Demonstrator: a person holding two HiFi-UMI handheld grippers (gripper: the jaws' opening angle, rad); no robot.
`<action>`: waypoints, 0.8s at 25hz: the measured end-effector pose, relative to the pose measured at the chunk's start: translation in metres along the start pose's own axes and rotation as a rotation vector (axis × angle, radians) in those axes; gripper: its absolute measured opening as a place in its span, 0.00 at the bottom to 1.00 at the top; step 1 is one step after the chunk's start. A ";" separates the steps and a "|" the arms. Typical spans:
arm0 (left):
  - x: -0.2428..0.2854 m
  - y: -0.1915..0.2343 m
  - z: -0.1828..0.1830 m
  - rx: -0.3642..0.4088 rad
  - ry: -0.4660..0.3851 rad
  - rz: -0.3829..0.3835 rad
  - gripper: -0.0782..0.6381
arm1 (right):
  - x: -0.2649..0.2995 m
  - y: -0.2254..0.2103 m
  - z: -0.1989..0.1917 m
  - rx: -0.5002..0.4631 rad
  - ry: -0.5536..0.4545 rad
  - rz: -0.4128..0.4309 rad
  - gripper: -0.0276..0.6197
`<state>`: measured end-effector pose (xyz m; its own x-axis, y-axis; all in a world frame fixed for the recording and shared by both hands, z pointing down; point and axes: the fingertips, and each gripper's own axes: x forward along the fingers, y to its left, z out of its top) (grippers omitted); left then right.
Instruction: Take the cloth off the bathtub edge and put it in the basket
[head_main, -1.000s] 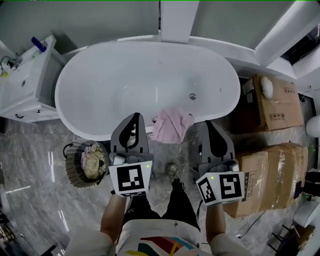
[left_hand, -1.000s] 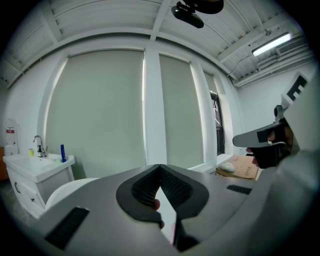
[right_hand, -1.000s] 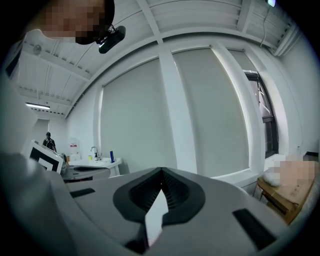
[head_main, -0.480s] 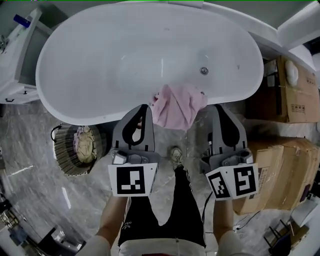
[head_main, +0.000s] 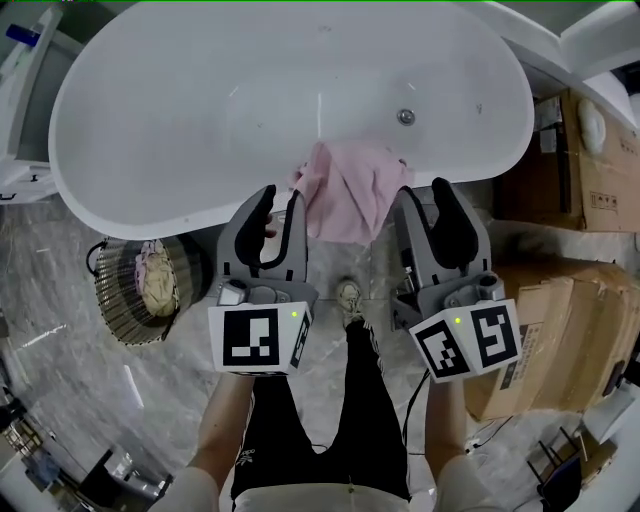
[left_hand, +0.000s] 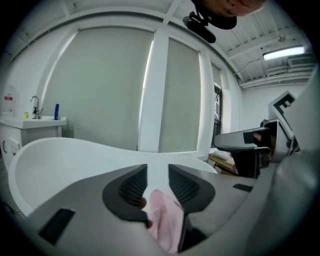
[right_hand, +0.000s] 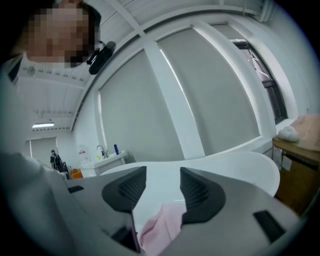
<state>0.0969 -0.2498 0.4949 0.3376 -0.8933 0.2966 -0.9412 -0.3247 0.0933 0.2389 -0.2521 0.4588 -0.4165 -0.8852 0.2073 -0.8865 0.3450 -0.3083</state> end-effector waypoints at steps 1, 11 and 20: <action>0.004 -0.002 -0.003 -0.009 0.006 -0.015 0.32 | 0.001 -0.003 -0.002 0.026 -0.001 0.004 0.38; 0.030 0.004 -0.063 -0.078 0.118 0.004 0.51 | 0.029 -0.052 -0.084 0.074 0.194 -0.052 0.56; 0.045 0.011 -0.133 -0.137 0.276 0.040 0.51 | 0.041 -0.094 -0.165 0.151 0.364 -0.148 0.56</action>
<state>0.0995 -0.2522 0.6356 0.3019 -0.7802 0.5478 -0.9529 -0.2299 0.1978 0.2720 -0.2696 0.6499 -0.3550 -0.7444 0.5656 -0.9140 0.1491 -0.3774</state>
